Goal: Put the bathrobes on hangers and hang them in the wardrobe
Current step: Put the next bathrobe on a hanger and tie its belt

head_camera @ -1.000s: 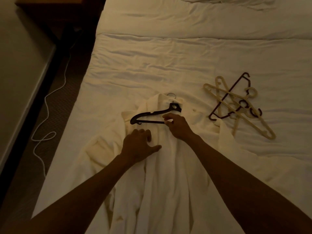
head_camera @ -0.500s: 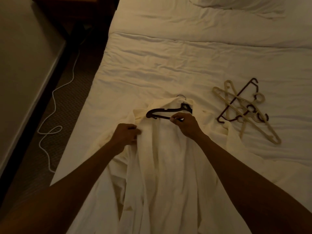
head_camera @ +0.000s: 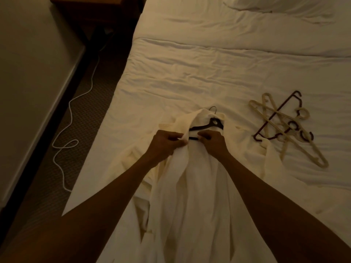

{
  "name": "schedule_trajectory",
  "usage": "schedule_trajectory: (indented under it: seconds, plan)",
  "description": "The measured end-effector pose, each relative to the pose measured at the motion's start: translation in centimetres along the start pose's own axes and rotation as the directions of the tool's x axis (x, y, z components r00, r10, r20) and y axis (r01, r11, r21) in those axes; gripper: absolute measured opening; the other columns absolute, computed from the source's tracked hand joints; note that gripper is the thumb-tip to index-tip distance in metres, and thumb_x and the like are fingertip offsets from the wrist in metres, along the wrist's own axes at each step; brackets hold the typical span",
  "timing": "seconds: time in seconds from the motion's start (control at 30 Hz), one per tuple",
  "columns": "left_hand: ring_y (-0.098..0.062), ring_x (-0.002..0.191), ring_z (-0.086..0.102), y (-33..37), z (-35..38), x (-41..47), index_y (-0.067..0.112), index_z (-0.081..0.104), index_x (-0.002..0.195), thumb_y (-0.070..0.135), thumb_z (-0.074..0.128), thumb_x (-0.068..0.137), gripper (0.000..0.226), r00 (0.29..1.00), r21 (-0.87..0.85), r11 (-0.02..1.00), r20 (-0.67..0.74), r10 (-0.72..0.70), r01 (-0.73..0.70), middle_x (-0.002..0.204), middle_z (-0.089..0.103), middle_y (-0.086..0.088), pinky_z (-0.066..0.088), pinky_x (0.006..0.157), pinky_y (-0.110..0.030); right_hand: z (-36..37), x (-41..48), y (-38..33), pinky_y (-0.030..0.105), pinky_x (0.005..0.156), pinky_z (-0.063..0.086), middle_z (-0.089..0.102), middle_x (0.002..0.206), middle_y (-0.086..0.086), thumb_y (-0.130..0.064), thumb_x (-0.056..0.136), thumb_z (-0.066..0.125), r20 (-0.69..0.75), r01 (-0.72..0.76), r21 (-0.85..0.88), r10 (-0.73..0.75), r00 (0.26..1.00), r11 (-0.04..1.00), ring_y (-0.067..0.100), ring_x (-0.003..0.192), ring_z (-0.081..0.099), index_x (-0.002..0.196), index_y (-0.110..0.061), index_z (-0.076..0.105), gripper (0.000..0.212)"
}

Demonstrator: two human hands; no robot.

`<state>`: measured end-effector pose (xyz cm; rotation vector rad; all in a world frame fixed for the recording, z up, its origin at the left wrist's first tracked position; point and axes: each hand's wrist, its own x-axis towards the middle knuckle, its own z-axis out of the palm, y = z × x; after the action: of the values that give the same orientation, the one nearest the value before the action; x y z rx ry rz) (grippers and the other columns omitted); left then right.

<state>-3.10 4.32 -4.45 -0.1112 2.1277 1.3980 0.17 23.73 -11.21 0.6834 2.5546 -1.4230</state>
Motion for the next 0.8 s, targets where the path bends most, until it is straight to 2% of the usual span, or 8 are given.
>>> schedule_trajectory:
  seconds: [0.13, 0.23, 0.33, 0.4, 0.47, 0.57, 0.67, 0.8]
  plan:
    - [0.001, 0.074, 0.063, -0.8, 2.2, 0.1, 0.023, 0.076, 0.109, 0.035, 0.079, 0.081, 0.031, 0.981, 0.364, 0.914, 0.006, 0.192, -0.182, 0.093, 0.074, 0.006, 0.042, 0.065, -0.003, -2.5, 0.0, 2.0, 0.027, 0.091, 0.049, 0.069, 0.112, 0.002, -0.015, 0.093, 0.062, -0.117, -0.021, 0.075, 0.030, 0.993, 0.997, 0.013, 0.102, 0.063, 0.113, -0.015, 0.069, 0.021]
    - [-0.005, 0.079, 0.064, -0.7, 5.1, 0.0, 0.019, 0.075, 0.112, 0.033, 0.075, 0.085, 0.031, 0.966, 0.432, 0.866, 0.048, 0.255, -0.251, 0.096, 0.075, 0.001, 0.048, 0.080, -0.013, -4.6, 0.5, 3.7, 0.025, 0.085, 0.047, 0.068, 0.112, 0.004, -0.013, 0.092, 0.063, -0.185, -0.109, 0.102, 0.126, 0.975, 0.989, 0.016, 0.102, 0.063, 0.114, -0.013, 0.066, 0.022]
    - [-0.010, 0.087, 0.067, -0.2, 7.0, 0.6, 0.015, 0.074, 0.112, 0.030, 0.076, 0.085, 0.031, 0.935, 0.543, 0.795, 0.344, 0.083, -0.271, 0.098, 0.075, -0.003, 0.052, 0.092, -0.026, -6.4, 1.5, 5.2, 0.024, 0.082, 0.041, 0.064, 0.116, 0.007, -0.014, 0.090, 0.065, -0.243, -0.159, 0.050, 0.166, 0.956, 0.986, 0.021, 0.104, 0.061, 0.115, -0.010, 0.062, 0.026]
    - [-0.008, 0.072, 0.070, 0.8, 7.4, 1.8, 0.013, 0.076, 0.103, 0.033, 0.077, 0.084, 0.028, 0.879, 0.520, 0.826, 0.473, -0.067, -0.217, 0.084, 0.076, 0.000, 0.058, 0.077, -0.024, -7.1, 2.5, 6.2, 0.027, 0.083, 0.042, 0.061, 0.118, 0.010, -0.018, 0.089, 0.066, -0.260, -0.166, 0.005, 0.161, 0.952, 0.986, 0.025, 0.106, 0.060, 0.118, -0.011, 0.059, 0.031]
    - [-0.003, 0.053, 0.065, 2.4, 7.9, 3.6, 0.015, 0.077, 0.089, 0.039, 0.072, 0.088, 0.025, 0.927, 0.440, 0.879, 0.374, 0.007, -0.185, 0.068, 0.073, 0.004, 0.054, 0.057, -0.019, -7.5, 3.5, 6.9, 0.030, 0.089, 0.042, 0.057, 0.122, 0.010, -0.025, 0.089, 0.066, -0.236, -0.167, -0.058, 0.149, 0.960, 0.984, 0.027, 0.110, 0.057, 0.123, -0.013, 0.055, 0.038]
    - [0.000, 0.051, 0.061, 4.4, 9.2, 7.7, 0.021, 0.075, 0.085, 0.037, 0.065, 0.091, 0.020, 0.947, 0.459, 0.832, 0.081, 0.310, -0.312, 0.069, 0.072, 0.006, 0.053, 0.062, -0.023, -7.3, 4.9, 7.6, 0.037, 0.103, 0.035, 0.048, 0.136, 0.010, -0.037, 0.090, 0.063, -0.177, -0.115, -0.200, 0.079, 0.981, 0.973, 0.028, 0.125, 0.045, 0.136, -0.017, 0.047, 0.052]
    - [-0.016, 0.078, 0.068, 4.9, 10.7, 12.7, 0.019, 0.073, 0.102, 0.030, 0.062, 0.094, 0.018, 0.917, 0.510, 0.793, -0.022, 0.398, -0.332, 0.090, 0.074, -0.003, 0.053, 0.075, -0.029, -6.5, 6.2, 7.7, 0.044, 0.109, 0.031, 0.039, 0.149, 0.007, -0.050, 0.090, 0.058, -0.174, -0.065, -0.328, 0.007, 0.985, 0.942, 0.029, 0.135, 0.035, 0.145, -0.020, 0.038, 0.066]
    - [-0.027, 0.116, 0.058, 4.6, 13.1, 18.6, 0.015, 0.057, 0.133, 0.025, 0.053, 0.101, 0.034, 0.931, 0.562, 0.757, 0.070, 0.357, -0.333, 0.127, 0.063, -0.011, 0.040, 0.093, -0.027, -5.5, 7.8, 8.4, 0.049, 0.110, 0.027, 0.036, 0.151, 0.009, -0.067, 0.088, 0.047, -0.127, -0.112, -0.456, 0.059, 0.990, 0.883, 0.031, 0.136, 0.034, 0.150, -0.017, 0.025, 0.083]
